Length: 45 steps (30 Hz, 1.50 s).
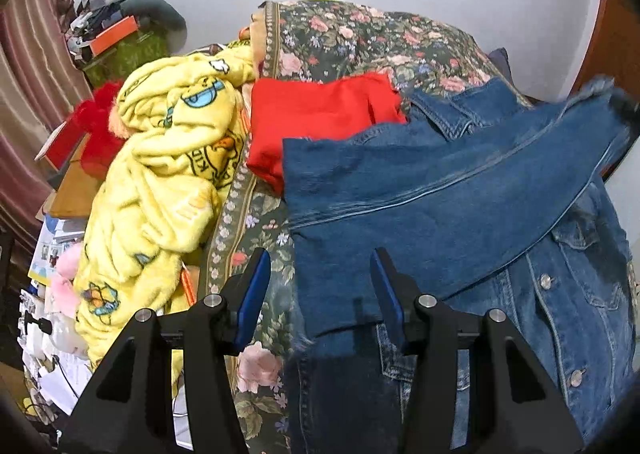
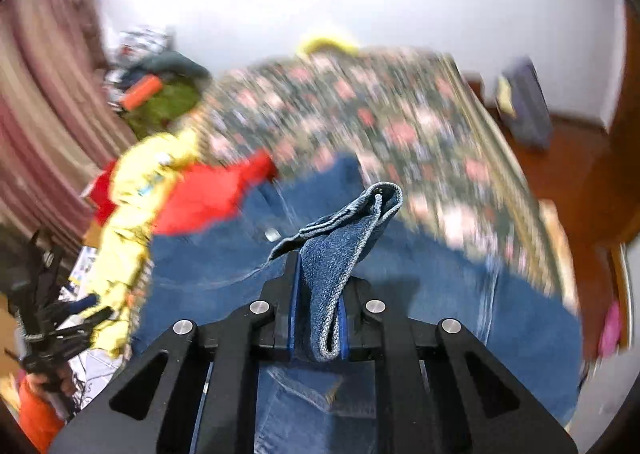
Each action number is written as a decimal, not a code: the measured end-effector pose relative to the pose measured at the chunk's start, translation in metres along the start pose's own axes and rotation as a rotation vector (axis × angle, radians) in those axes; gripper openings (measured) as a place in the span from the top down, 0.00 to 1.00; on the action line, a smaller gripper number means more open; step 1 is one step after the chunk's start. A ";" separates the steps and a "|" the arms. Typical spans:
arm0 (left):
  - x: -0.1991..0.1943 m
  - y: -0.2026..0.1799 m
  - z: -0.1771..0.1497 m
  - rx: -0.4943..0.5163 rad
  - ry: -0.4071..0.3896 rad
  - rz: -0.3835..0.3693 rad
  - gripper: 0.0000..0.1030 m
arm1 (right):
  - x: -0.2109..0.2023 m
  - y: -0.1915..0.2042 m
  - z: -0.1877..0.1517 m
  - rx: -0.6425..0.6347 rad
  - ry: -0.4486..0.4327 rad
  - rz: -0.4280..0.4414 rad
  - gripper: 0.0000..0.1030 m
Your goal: Fold large clothes
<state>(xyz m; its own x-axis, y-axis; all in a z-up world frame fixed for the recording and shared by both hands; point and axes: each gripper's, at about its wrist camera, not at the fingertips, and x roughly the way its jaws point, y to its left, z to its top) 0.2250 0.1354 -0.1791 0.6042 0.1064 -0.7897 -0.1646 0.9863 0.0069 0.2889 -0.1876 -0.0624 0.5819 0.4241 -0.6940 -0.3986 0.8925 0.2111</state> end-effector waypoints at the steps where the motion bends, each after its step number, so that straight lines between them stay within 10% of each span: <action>1: 0.000 -0.001 0.001 0.000 -0.001 -0.007 0.48 | -0.020 0.011 0.007 -0.066 -0.062 -0.041 0.87; 7: 0.008 -0.013 -0.003 0.022 0.016 -0.034 0.47 | -0.018 -0.011 -0.006 -0.022 -0.051 -0.095 0.87; 18: 0.021 -0.042 -0.009 0.099 0.063 -0.042 0.47 | 0.057 -0.076 -0.090 0.097 0.255 -0.189 0.85; 23: 0.019 -0.054 -0.001 0.120 0.059 -0.050 0.46 | 0.046 -0.074 -0.094 0.046 0.238 -0.282 0.61; 32: 0.003 -0.092 0.023 0.186 -0.010 -0.080 0.43 | -0.020 -0.096 -0.083 0.109 0.111 -0.307 0.59; 37: -0.007 -0.120 0.039 0.204 -0.058 -0.120 0.40 | -0.074 -0.128 -0.090 0.220 -0.011 -0.345 0.41; 45: 0.000 -0.159 0.044 0.230 -0.046 -0.180 0.39 | -0.089 -0.192 -0.141 0.452 0.038 -0.377 0.35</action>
<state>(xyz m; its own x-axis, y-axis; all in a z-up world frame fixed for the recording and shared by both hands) 0.2854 -0.0162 -0.1534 0.6430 -0.0720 -0.7625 0.1263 0.9919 0.0128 0.2138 -0.4182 -0.1382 0.5955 0.0661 -0.8007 0.1773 0.9612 0.2113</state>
